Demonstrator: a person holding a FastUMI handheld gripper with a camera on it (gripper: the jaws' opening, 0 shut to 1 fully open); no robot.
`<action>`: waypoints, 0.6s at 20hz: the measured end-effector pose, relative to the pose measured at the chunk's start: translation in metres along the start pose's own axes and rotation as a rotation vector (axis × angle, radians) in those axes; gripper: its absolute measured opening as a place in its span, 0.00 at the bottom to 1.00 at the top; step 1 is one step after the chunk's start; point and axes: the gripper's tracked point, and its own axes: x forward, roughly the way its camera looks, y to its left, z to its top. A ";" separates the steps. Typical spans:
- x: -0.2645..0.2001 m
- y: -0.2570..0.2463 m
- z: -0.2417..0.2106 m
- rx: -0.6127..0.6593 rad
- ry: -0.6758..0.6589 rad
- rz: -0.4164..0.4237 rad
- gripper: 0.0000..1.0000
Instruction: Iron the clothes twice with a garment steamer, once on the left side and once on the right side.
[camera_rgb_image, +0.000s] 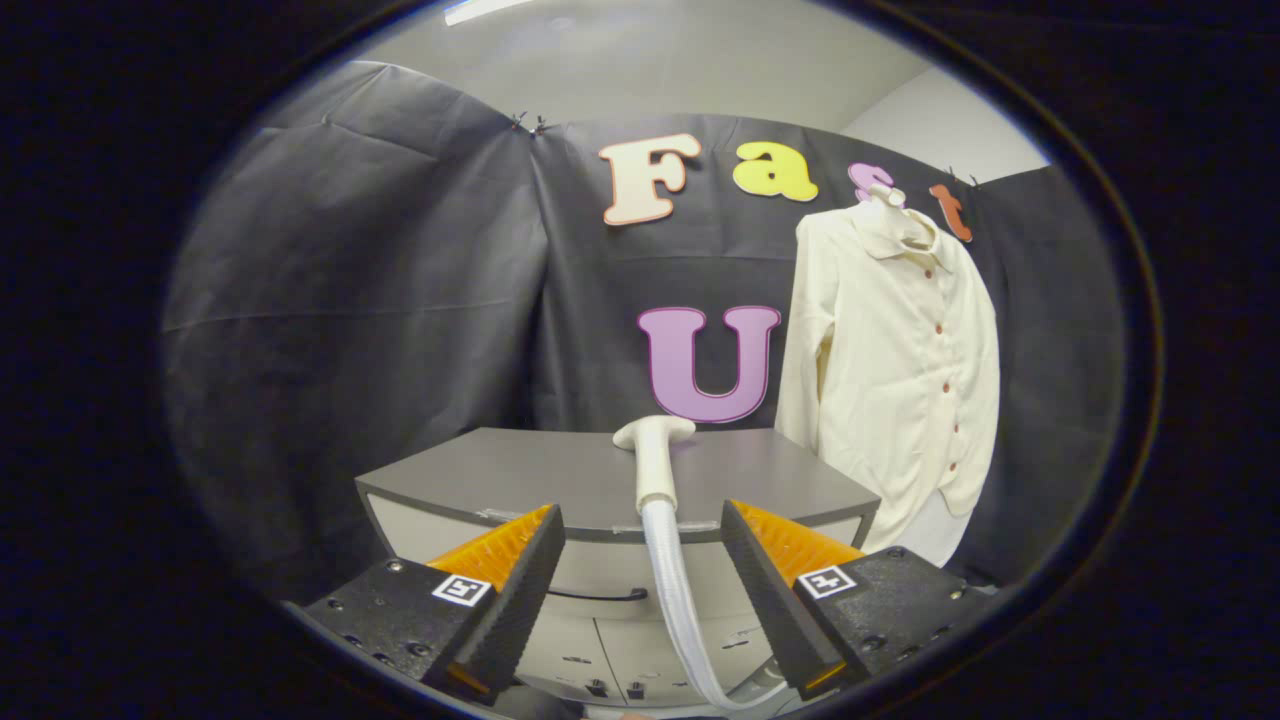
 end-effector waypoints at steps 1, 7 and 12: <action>0.009 0.000 -0.001 -0.002 0.018 0.001 0.96; 0.069 -0.003 -0.003 -0.002 0.123 -0.006 0.94; 0.117 -0.014 -0.019 -0.052 0.226 -0.058 0.89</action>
